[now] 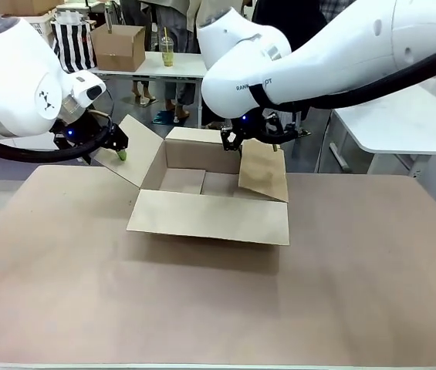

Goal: Pack the gift set into the box.
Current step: Place both hands on the side flaps of the Package Box and spread them outward.

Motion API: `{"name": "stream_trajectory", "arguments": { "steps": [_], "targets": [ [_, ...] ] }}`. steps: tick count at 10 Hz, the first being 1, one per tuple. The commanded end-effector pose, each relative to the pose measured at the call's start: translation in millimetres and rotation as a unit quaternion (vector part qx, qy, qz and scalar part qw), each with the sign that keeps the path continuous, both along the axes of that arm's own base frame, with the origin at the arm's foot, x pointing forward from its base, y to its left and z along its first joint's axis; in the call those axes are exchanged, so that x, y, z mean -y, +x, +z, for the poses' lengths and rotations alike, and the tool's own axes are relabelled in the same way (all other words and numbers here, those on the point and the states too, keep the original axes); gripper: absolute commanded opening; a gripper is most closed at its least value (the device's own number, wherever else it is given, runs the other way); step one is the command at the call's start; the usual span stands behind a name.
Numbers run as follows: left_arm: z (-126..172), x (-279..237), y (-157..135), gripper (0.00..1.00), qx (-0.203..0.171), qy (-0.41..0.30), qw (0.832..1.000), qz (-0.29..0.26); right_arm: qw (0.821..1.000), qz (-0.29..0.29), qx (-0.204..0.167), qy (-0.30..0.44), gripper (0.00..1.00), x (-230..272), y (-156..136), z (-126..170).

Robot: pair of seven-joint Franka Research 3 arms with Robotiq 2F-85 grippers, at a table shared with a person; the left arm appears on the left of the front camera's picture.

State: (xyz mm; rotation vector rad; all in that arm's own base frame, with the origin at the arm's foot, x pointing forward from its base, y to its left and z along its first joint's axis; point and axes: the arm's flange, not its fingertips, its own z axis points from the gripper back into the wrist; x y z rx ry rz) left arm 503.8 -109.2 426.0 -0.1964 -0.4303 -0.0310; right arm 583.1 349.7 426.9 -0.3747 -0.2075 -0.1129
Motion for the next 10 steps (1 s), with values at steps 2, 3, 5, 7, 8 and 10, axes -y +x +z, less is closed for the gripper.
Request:
{"name": "stream_trajectory", "arguments": {
  "steps": [2, 3, 5, 7, 8, 10],
  "targets": [
    [1.3, -0.9, -1.6, 1.00, 0.004, 0.005, 1.000, 0.005, 0.999, -0.027, 0.008, -0.041, 1.00, 18.6, -22.6, 29.1],
    [1.3, -0.9, -1.6, 1.00, 0.004, 0.005, 1.000, 0.005, 0.999, -0.031, 0.006, -0.041, 1.00, 24.4, -26.8, 32.2],
    [1.3, -0.9, -1.6, 1.00, 0.004, 0.005, 1.000, 0.005, 0.998, -0.040, 0.013, -0.043, 1.00, 35.2, -40.3, 41.7],
    [1.3, -0.9, -1.6, 1.00, 0.004, 0.005, 1.000, 0.005, 0.997, -0.068, 0.020, -0.028, 1.00, 59.0, -64.5, 48.6],
    [1.3, -0.9, -1.6, 1.00, 0.004, 0.005, 1.000, 0.005, 0.996, -0.082, 0.035, -0.009, 1.00, 72.5, -78.6, 51.2],
    [1.3, -0.9, -1.6, 1.00, 0.004, 0.005, 1.000, 0.005, 0.989, -0.120, 0.069, 0.043, 1.00, 108.9, -103.7, 50.1]
  ]
}}
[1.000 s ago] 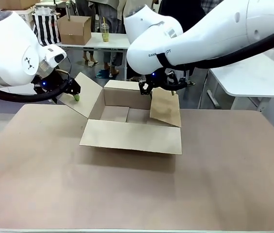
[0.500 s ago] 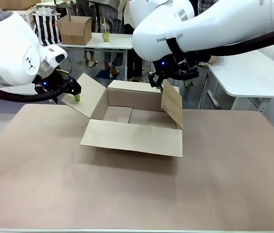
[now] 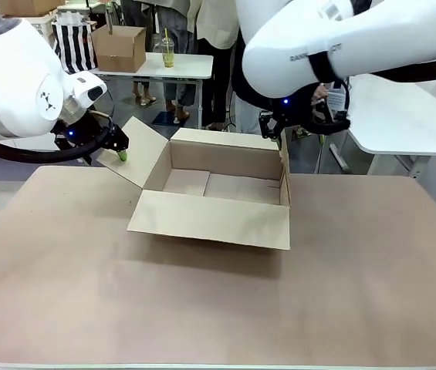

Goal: Pack the gift set into the box.
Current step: Place both hands on the side flaps of the Package Box and spread them outward, then lift both hands away from the flaps of the Package Box.

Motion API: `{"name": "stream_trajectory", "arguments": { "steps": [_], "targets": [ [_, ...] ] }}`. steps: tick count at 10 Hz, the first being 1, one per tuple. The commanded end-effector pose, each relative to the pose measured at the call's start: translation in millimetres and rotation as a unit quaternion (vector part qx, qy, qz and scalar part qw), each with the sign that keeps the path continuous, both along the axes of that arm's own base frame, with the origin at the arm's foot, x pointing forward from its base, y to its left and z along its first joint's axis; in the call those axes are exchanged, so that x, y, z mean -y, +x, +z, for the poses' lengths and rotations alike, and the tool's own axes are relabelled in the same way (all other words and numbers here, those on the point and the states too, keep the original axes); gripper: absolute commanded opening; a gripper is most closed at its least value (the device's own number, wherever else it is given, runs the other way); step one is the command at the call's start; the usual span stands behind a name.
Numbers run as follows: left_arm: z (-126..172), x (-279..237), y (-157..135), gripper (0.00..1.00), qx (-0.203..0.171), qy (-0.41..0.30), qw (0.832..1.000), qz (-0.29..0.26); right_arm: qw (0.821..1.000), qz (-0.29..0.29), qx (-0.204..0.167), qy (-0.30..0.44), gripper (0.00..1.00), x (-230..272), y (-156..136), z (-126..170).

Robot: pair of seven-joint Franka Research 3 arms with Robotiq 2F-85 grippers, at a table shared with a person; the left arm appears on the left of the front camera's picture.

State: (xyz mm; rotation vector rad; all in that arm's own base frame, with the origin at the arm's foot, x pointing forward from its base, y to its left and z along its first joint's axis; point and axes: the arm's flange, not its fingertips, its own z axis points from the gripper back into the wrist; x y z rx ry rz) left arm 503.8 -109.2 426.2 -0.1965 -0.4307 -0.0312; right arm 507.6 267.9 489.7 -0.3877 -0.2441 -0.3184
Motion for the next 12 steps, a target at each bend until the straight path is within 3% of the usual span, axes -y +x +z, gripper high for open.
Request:
{"name": "stream_trajectory", "arguments": {
  "steps": [1, 3, 5, 6, 12],
  "targets": [
    [1.1, -1.0, -1.6, 1.00, 0.004, 0.005, 1.000, 0.005, 0.996, -0.030, 0.044, 0.076, 1.00, 48.2, -37.0, -16.5],
    [1.1, -1.0, -1.6, 1.00, 0.004, 0.005, 1.000, 0.005, 0.988, -0.045, 0.059, 0.134, 1.00, 87.3, -43.8, -33.7],
    [1.1, -1.0, -1.6, 1.00, 0.004, 0.005, 1.000, 0.005, 0.973, -0.026, 0.102, 0.207, 1.00, 126.9, -45.6, -50.4],
    [1.1, -1.0, -1.6, 1.00, 0.004, 0.005, 1.000, 0.005, 0.988, -0.062, 0.061, 0.125, 1.00, 91.0, -35.8, -28.3],
    [1.1, -1.0, -1.6, 1.00, 0.004, 0.005, 1.000, 0.005, 0.988, -0.062, 0.061, 0.125, 1.00, 91.0, -35.8, -28.3]
  ]
}}
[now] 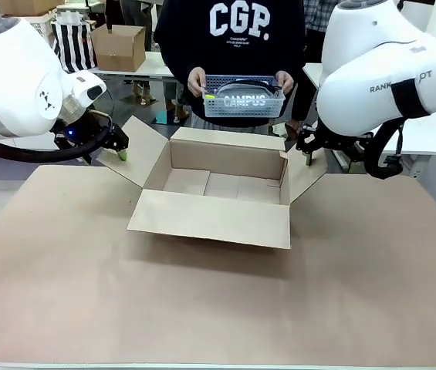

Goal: Pack the gift set into the box.
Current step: Lift both hands away from the flaps of the Package Box.

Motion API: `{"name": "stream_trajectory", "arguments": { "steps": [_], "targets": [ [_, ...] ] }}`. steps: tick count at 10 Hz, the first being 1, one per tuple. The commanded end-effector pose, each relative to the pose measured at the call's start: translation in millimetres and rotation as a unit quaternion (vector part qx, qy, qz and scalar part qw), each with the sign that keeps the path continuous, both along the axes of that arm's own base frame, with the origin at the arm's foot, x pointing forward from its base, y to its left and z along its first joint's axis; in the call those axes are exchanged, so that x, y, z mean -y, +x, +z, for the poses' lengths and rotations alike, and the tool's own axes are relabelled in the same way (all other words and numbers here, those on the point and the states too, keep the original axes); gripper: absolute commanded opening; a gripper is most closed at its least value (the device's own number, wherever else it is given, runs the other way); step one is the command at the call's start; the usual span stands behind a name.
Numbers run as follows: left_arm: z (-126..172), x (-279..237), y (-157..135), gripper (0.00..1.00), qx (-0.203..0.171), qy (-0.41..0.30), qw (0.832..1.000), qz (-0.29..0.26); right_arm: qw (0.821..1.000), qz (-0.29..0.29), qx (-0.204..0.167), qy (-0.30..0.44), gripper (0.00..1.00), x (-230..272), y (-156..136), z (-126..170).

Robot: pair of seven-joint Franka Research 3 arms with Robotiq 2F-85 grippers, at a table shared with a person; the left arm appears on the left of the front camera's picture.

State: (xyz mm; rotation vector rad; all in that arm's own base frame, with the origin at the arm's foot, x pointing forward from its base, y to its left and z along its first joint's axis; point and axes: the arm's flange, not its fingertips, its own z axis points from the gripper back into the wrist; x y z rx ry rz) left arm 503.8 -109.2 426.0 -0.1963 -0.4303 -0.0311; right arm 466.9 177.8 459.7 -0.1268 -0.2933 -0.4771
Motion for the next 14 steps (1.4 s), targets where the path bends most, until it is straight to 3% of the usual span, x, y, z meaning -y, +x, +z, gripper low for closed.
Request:
{"name": "stream_trajectory", "arguments": {
  "steps": [1, 14],
  "targets": [
    [1.3, -0.9, -1.6, 1.00, 0.004, 0.005, 1.000, 0.005, 1.000, -0.007, 0.001, -0.004, 1.00, 0.9, 4.9, 1.7],
    [1.3, -0.9, -1.6, 1.00, 0.004, 0.005, 1.000, 0.005, 1.000, -0.007, 0.001, -0.004, 1.00, 0.9, 4.9, 1.7]
  ]
}}
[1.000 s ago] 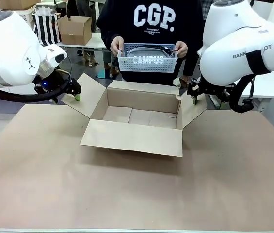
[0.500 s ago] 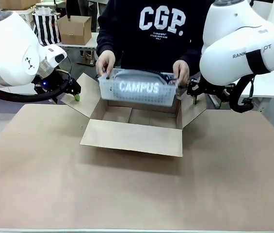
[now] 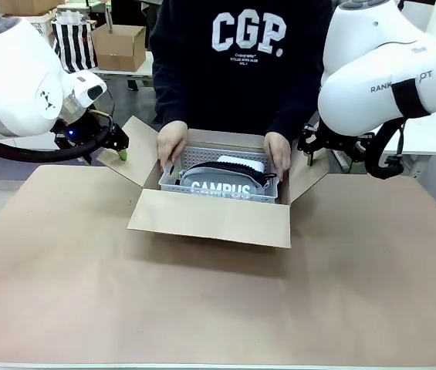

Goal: Pack the gift set into the box.
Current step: Lift both hands away from the flaps of the Package Box.

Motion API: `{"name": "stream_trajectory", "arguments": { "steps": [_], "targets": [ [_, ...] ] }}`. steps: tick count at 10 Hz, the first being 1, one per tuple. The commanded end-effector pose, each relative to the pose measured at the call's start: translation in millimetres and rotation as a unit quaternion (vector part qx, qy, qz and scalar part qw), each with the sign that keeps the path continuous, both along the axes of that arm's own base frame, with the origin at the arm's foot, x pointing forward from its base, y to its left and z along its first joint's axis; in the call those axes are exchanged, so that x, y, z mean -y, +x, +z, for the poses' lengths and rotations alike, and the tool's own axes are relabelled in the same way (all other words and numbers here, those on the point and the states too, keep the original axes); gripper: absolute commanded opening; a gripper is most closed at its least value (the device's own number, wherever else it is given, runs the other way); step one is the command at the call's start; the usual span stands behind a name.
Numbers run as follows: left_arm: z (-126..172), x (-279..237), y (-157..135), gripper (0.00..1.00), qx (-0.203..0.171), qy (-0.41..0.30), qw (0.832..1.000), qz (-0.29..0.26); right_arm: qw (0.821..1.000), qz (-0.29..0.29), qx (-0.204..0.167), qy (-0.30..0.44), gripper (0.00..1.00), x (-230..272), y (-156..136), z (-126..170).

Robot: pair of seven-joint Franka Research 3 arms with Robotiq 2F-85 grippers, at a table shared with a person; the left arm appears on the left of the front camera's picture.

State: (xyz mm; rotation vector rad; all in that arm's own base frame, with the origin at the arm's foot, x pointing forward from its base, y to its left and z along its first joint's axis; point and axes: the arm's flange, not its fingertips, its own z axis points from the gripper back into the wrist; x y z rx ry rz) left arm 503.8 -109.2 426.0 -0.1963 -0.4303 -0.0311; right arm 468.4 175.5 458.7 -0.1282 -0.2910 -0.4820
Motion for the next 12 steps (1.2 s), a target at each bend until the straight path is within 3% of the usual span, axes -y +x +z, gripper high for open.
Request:
{"name": "stream_trajectory", "arguments": {
  "steps": [1, 12],
  "targets": [
    [1.3, -0.9, -1.6, 1.00, 0.004, 0.005, 1.000, 0.005, 1.000, -0.004, 0.002, -0.004, 1.00, -1.4, 3.4, 2.8],
    [1.3, -0.9, -1.6, 1.00, 0.004, 0.005, 1.000, 0.005, 1.000, -0.004, 0.002, -0.004, 1.00, -1.4, 3.4, 2.8]
  ]
}}
